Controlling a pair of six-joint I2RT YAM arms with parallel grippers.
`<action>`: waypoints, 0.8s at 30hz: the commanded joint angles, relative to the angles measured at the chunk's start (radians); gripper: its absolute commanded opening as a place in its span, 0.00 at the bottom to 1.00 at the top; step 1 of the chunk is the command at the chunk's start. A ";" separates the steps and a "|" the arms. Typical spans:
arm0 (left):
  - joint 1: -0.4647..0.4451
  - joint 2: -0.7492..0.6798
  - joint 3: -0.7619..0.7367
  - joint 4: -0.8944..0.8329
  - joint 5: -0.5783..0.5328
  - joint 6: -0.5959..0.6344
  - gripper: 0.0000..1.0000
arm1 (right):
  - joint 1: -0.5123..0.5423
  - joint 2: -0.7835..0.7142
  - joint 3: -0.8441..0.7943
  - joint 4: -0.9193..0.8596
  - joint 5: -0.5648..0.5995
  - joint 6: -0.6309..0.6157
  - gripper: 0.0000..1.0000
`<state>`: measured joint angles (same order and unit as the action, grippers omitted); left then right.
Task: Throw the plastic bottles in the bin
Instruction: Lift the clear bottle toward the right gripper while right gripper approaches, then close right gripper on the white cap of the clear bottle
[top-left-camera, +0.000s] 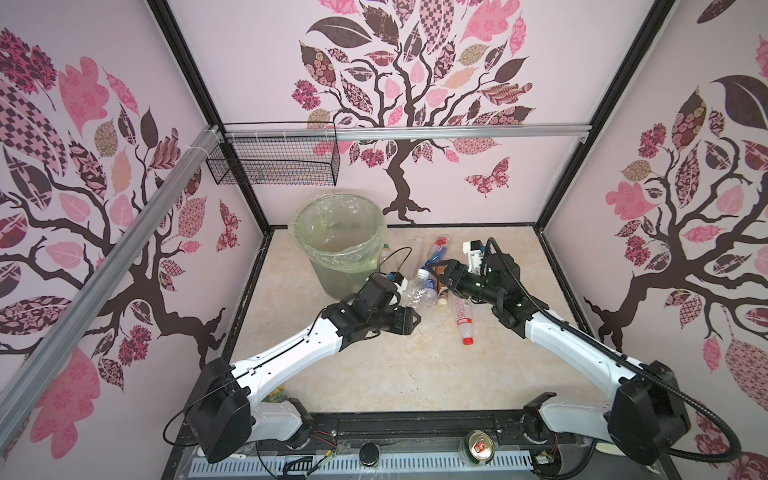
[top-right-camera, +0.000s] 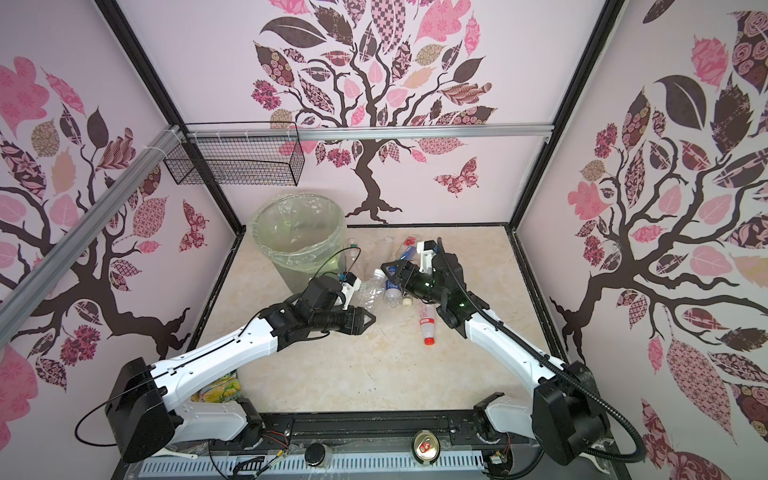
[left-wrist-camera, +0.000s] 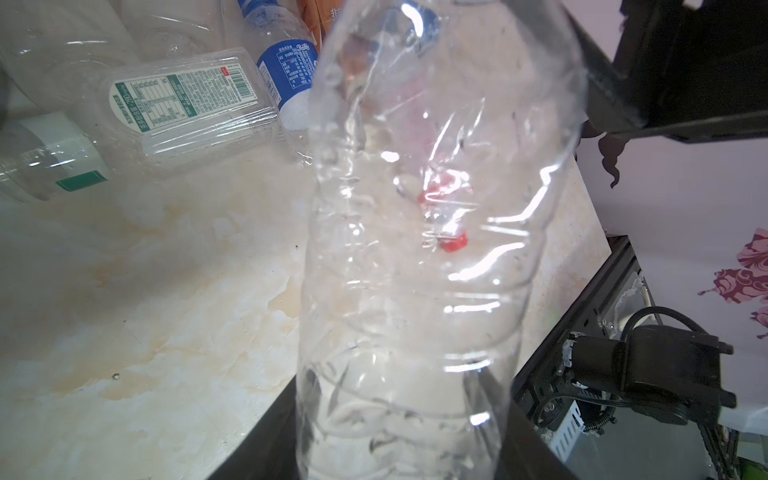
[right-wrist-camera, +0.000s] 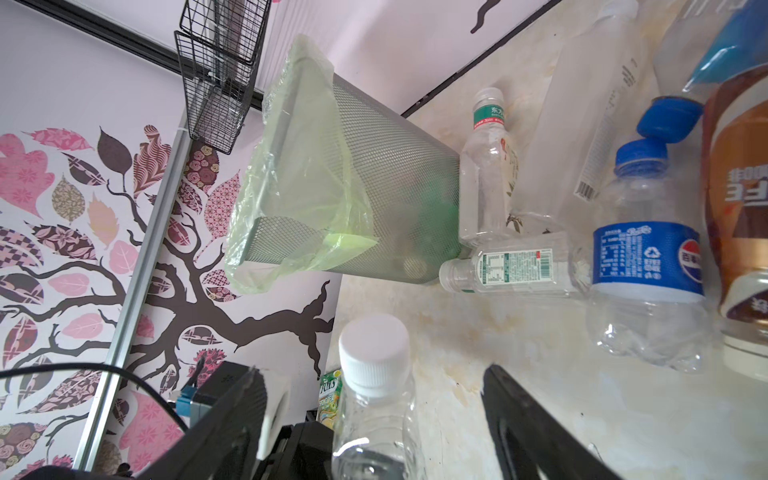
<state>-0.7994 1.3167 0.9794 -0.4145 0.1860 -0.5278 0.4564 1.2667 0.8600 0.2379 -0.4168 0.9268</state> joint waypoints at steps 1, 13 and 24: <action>-0.003 -0.023 -0.022 0.028 0.010 -0.008 0.57 | 0.012 0.041 0.044 0.094 -0.037 0.041 0.79; -0.004 -0.054 -0.002 -0.001 -0.011 0.009 0.58 | 0.056 0.143 0.103 0.086 -0.010 0.026 0.61; -0.003 -0.053 0.004 -0.019 -0.031 0.004 0.58 | 0.079 0.167 0.131 0.082 -0.007 0.023 0.45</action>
<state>-0.7994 1.2827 0.9794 -0.4320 0.1692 -0.5270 0.5232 1.4174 0.9516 0.3061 -0.4217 0.9611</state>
